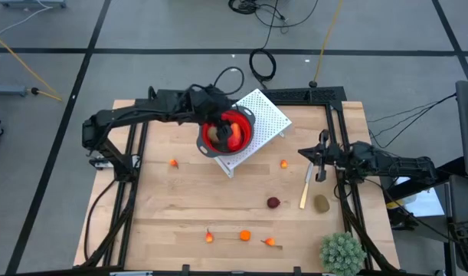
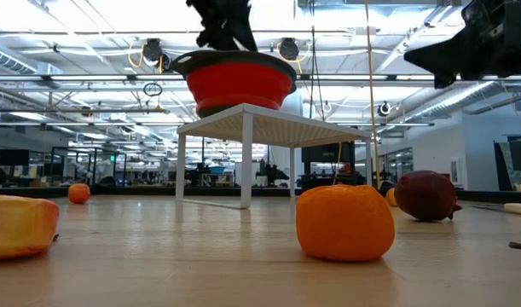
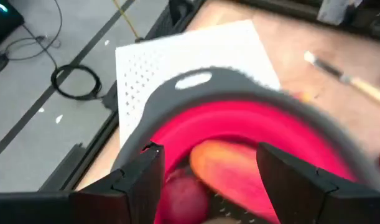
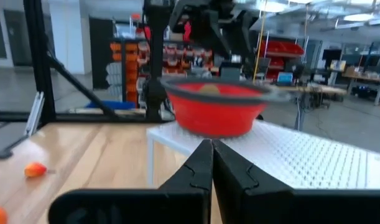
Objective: Pick & Place Fruit
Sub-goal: Put the pomegranate into the red strainer bowl on the shelf
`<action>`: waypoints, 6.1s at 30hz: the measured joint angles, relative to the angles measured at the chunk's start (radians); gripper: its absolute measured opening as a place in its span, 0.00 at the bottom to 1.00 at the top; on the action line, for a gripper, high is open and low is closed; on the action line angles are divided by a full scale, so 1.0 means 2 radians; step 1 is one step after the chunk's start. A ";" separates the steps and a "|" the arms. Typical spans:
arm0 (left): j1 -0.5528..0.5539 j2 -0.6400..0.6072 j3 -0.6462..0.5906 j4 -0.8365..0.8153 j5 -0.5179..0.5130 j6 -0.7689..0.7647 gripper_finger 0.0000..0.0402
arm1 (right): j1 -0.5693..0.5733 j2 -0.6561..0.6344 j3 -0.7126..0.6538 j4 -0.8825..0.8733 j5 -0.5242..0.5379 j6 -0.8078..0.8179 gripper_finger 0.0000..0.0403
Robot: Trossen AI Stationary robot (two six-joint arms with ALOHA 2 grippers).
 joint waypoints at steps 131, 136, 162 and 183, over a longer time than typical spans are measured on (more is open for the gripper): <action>-0.217 -0.785 -0.661 0.184 0.092 -0.025 0.63 | 0.197 0.789 0.586 -0.444 -0.107 0.023 0.04; -0.217 -0.789 -0.661 0.179 0.092 -0.030 0.63 | 0.196 0.797 0.586 -0.471 -0.122 0.065 0.11; -0.217 -0.788 -0.661 0.175 0.093 -0.037 0.63 | 0.150 0.797 0.586 -0.495 -0.169 0.143 0.50; -0.217 -0.788 -0.661 0.175 0.093 -0.037 0.63 | 0.150 0.797 0.586 -0.492 -0.153 0.168 0.64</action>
